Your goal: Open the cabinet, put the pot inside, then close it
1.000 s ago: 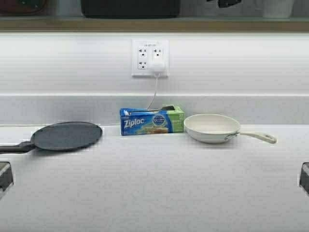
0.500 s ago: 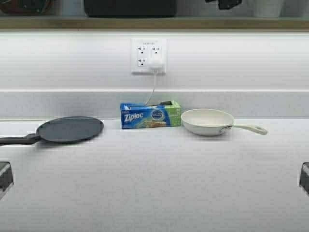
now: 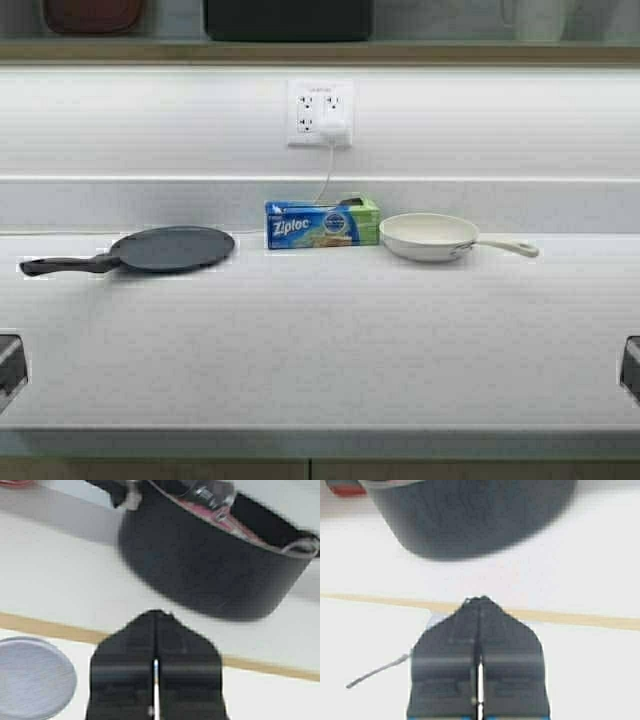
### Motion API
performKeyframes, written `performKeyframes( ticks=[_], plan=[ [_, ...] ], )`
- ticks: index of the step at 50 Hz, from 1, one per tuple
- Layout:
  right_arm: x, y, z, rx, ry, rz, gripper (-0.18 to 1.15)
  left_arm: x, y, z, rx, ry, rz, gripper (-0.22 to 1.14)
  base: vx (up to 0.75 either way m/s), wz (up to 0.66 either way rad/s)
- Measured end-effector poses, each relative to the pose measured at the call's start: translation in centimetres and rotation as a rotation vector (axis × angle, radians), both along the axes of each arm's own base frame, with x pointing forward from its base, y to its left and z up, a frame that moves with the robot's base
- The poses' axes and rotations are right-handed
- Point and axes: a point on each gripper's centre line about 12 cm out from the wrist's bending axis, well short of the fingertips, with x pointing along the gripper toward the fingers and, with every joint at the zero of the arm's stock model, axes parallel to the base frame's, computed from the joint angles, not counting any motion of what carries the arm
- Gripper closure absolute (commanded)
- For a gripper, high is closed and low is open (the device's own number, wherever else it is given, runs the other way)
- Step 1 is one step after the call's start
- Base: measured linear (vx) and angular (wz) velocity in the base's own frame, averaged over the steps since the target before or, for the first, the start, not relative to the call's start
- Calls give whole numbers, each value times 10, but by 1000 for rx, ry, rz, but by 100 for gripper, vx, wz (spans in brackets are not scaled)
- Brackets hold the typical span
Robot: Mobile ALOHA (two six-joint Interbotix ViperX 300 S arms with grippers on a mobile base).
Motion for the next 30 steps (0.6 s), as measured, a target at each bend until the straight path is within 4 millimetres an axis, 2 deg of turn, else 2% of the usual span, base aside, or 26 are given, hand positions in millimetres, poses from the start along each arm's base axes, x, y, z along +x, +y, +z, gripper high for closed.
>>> performKeyframes(
  ticks=[7, 18, 30],
  plan=[
    [-3, -6, 0, -46, 18, -10, 89, -7, -1, 2, 93, 33, -36, 87, -18, -10],
    [-5, -6, 0, -80, 7, -1, 89, -6, 17, -1, 120, 86, -11, 87, -26, -11],
    [-2, -11, 0, -107, -6, -6, 89, -6, 16, -2, 175, 94, -43, 87, -27, 1]
  ],
)
